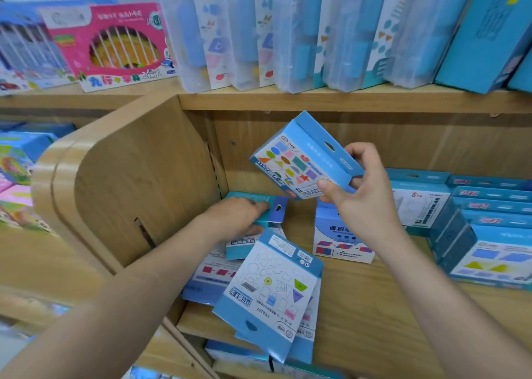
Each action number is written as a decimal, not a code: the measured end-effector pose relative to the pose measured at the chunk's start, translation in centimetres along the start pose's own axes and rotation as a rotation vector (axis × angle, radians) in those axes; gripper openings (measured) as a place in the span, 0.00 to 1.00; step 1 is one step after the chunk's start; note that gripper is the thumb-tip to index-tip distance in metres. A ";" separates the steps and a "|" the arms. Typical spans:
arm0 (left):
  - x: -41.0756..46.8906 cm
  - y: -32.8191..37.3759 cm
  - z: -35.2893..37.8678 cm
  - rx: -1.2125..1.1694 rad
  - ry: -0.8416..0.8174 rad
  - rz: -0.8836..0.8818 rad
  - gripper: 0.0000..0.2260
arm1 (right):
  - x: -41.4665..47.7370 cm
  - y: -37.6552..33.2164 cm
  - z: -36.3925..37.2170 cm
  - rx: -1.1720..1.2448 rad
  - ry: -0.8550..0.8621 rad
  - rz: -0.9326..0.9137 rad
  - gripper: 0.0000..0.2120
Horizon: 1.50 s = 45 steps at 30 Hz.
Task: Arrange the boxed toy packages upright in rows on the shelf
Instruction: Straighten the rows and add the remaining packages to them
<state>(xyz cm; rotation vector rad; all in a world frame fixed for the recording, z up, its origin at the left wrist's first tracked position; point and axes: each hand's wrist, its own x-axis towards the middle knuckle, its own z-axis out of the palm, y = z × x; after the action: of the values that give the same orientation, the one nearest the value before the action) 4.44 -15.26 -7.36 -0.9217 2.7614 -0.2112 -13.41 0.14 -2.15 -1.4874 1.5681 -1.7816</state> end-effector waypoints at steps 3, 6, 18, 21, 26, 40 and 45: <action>-0.2 0.5 -0.1 0.105 0.046 0.166 0.28 | -0.8 -0.4 -0.2 0.039 0.012 0.015 0.22; -0.5 0.7 -0.8 0.206 0.076 0.293 0.30 | -1.8 -1.7 -1.3 0.046 0.036 -0.010 0.22; -4.6 2.7 -4.6 -0.155 0.433 -0.171 0.49 | -7.6 -2.7 -10.6 -0.113 0.138 0.142 0.24; -7.7 5.9 -6.6 -0.087 0.726 -0.004 0.33 | -8.0 -2.5 -12.5 -0.148 0.250 0.150 0.22; -10.0 15.3 -5.5 -0.012 0.938 0.433 0.14 | -9.1 -2.7 -14.2 -0.313 0.299 0.147 0.23; -6.9 21.7 -1.7 -0.186 0.291 0.328 0.10 | -12.5 -0.6 -13.6 -0.415 0.223 0.063 0.22; -10.4 10.8 -2.8 -0.546 0.521 -0.247 0.16 | -12.3 0.1 -12.2 -0.312 0.146 0.114 0.29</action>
<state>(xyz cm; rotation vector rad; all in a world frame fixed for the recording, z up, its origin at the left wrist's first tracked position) 5.60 -0.20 -5.17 -1.5304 3.2431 0.3362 -18.84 16.11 -6.07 -1.3872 2.0383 -1.6725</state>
